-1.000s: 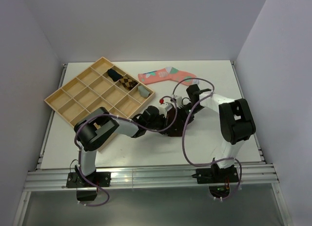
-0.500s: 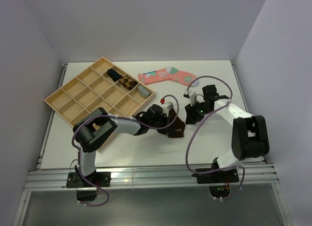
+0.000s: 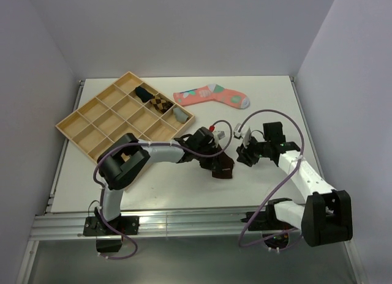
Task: Roll the socks
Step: Roll the sock at the center of the board.
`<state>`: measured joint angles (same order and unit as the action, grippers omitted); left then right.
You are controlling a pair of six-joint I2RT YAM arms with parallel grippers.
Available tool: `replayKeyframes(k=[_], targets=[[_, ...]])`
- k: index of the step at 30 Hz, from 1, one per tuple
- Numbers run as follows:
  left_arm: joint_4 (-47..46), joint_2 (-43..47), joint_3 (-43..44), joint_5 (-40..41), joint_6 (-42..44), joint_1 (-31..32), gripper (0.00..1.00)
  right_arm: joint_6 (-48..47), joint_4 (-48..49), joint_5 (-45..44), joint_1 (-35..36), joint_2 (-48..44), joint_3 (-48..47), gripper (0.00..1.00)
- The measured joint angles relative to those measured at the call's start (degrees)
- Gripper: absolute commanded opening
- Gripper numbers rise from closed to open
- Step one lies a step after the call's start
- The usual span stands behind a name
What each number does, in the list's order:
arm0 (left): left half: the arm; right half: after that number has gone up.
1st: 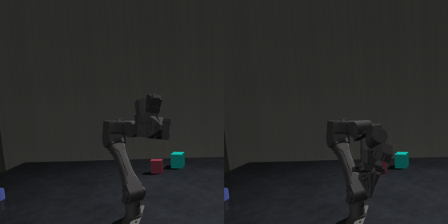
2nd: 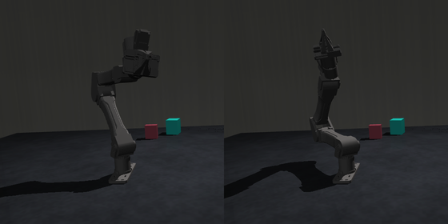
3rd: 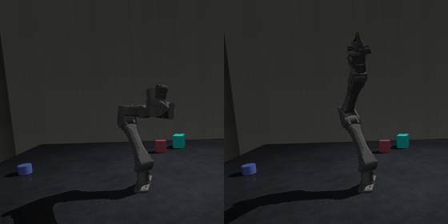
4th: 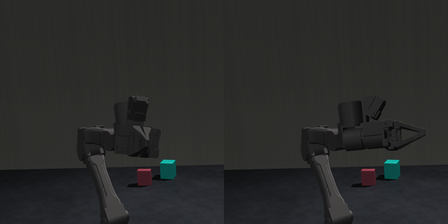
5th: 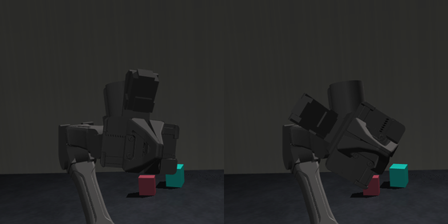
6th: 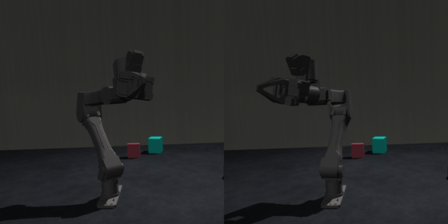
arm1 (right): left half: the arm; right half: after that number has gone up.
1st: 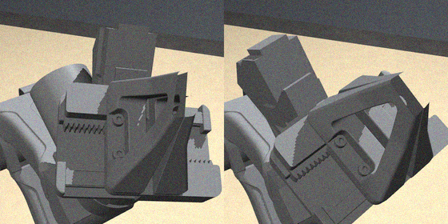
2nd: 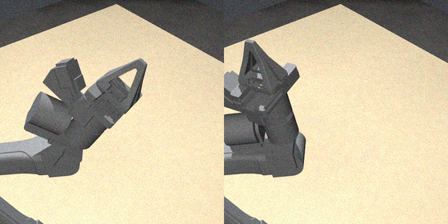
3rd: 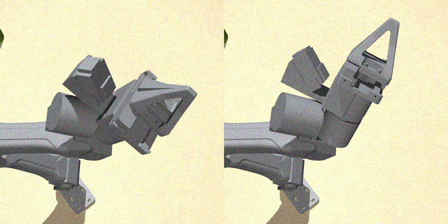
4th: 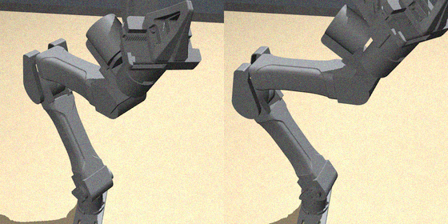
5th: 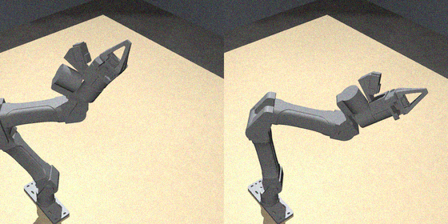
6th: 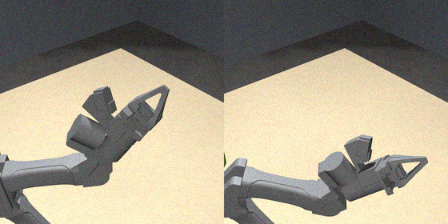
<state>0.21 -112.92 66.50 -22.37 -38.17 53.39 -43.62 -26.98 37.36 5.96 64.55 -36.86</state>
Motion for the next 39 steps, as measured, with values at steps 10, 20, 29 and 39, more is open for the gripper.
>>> replayKeyframes(k=[10, 20, 29, 39], targets=[[7.9, -6.0, 7.9, -8.8, -0.9, -1.3, 0.0, -6.5, -0.2, 0.3, 12.3, -5.4, 6.4, 0.52], [9.1, -8.1, 9.5, -13.4, -3.1, -2.6, 0.0, -8.8, 0.0, -3.8, 20.3, -6.8, 10.7, 0.52], [9.0, -8.9, 9.5, -15.8, -4.6, -2.8, 0.0, -9.2, 1.2, -8.9, 22.6, -6.6, 11.1, 0.53], [8.9, -9.3, 9.5, -17.2, -5.0, -3.0, 0.0, -10.5, 1.4, -13.1, 26.8, -3.6, 11.1, 0.53]])
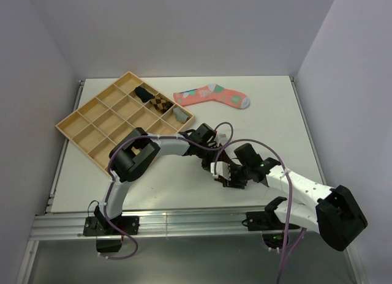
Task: Roll the socks
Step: Roll the sock at the center of the board.
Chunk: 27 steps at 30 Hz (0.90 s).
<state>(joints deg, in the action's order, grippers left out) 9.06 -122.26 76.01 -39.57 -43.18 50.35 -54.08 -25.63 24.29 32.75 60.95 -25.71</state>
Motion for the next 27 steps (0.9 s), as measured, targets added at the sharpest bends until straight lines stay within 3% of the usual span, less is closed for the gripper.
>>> replayKeyframes(k=[6, 9, 10, 16, 20, 27], targets=[[-0.4, -0.3, 0.0, -0.9, -0.4, -0.2, 0.0, -0.2, 1.3, -2.3, 1.7, 2.8, -0.4, 0.5], [-0.4, -0.3, 0.0, -1.1, -0.7, -0.3, 0.0, -0.2, 1.6, -3.0, 1.9, 4.6, -1.4, 0.39], [-0.5, -0.3, -0.1, -1.2, -0.9, -0.4, 0.01, 0.0, 1.6, -3.1, 1.9, 5.3, -1.9, 0.3], [-3.1, -0.3, -1.9, -2.6, -4.0, -1.4, 0.17, 0.9, 0.3, -3.0, 1.7, 8.2, -4.4, 0.13], [-7.0, 0.5, -4.6, -2.6, -7.9, -1.9, 0.3, 0.2, -3.8, -0.2, -0.4, 11.5, -7.8, 0.08], [-17.3, 4.2, -11.9, 2.3, -15.4, -2.9, 0.33, -3.7, -15.1, 8.8, -8.7, 22.4, -18.1, 0.05]])
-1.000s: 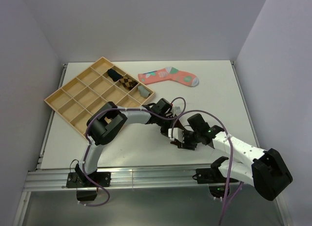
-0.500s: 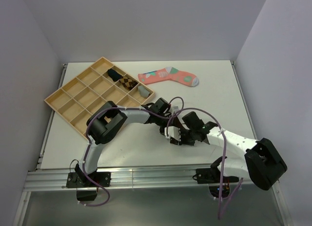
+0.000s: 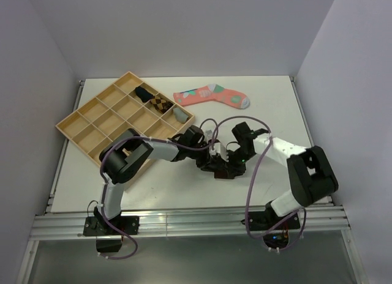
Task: Roll the socks
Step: Roll the sock at the center of the board.
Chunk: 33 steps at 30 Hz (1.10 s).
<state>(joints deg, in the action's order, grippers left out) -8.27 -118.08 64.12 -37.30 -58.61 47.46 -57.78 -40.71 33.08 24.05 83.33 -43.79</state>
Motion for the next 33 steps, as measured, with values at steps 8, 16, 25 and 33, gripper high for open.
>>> replayKeyframes(k=[8, 16, 25, 33], targets=[[-12.0, 8.0, -12.2, 13.7, -3.4, -0.5, 0.29, -5.2, -14.3, 6.8, -6.0, 15.8, -11.3, 0.03], [-24.8, 15.4, -23.8, 24.9, 1.3, 1.9, 0.34, -6.4, -26.1, 11.1, -8.2, 28.7, -20.6, 0.03], [-33.9, 17.8, -25.1, 21.2, 19.4, 5.0, 0.37, -2.6, -29.6, 11.8, -8.6, 33.5, -24.1, 0.04], [-32.9, 14.4, -18.8, 13.0, 29.6, 5.1, 0.44, -0.6, -30.6, 11.8, -8.7, 34.7, -24.9, 0.03]])
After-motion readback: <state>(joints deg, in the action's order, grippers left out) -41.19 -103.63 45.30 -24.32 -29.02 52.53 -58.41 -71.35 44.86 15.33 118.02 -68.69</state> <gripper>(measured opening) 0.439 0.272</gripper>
